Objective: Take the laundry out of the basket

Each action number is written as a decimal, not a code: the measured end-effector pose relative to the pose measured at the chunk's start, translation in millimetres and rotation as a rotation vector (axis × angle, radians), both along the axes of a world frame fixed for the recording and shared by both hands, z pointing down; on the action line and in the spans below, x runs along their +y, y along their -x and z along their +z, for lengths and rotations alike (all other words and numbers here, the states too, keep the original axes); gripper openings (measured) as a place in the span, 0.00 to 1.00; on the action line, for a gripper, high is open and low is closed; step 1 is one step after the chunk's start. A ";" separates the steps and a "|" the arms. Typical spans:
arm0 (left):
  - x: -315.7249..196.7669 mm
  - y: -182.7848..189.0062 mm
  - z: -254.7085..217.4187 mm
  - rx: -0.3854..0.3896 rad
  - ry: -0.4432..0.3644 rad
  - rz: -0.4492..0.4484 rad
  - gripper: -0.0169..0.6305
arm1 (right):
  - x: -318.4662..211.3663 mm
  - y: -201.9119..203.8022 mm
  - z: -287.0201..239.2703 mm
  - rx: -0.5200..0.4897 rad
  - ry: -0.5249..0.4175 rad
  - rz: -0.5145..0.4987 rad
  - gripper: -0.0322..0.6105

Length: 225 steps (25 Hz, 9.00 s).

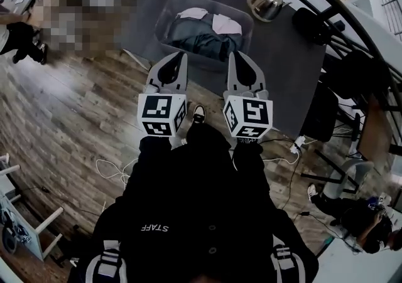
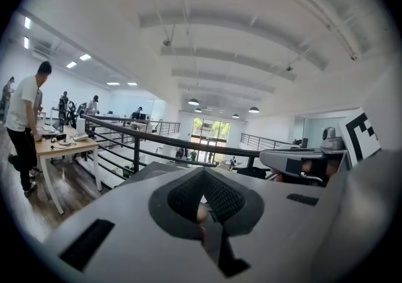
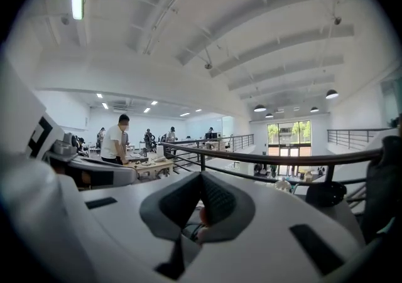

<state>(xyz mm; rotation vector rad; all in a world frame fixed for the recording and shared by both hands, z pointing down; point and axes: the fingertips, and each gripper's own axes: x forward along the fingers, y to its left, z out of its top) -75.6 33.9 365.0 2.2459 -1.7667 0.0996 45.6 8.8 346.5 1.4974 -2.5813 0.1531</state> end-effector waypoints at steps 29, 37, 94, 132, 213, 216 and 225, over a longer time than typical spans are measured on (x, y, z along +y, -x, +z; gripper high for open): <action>-162.8 -27.9 137.5 -0.093 0.405 0.240 0.03 | -139.5 -37.3 122.0 0.057 0.388 0.136 0.07; -186.8 -38.8 161.4 -0.101 0.476 0.294 0.04 | -162.1 -46.2 140.5 0.036 0.451 0.172 0.07; -229.9 -46.3 229.2 -0.521 0.702 0.358 0.33 | -197.8 -92.0 134.3 -0.052 0.424 0.228 0.07; -211.0 18.9 -133.5 -0.083 -0.237 0.031 0.33 | -178.7 -45.1 -82.5 -0.057 -0.095 0.170 0.07; -194.6 294.0 1.6 -0.244 -0.063 -0.493 0.33 | -207.4 90.7 -69.2 0.012 -0.083 0.008 0.07; -202.0 289.0 53.6 -0.227 -0.001 -0.454 0.33 | -204.7 89.3 -57.0 0.036 -0.055 0.023 0.07; -221.3 275.6 185.7 -0.169 0.216 -0.362 0.33 | -194.7 71.1 -25.6 0.104 0.023 0.083 0.07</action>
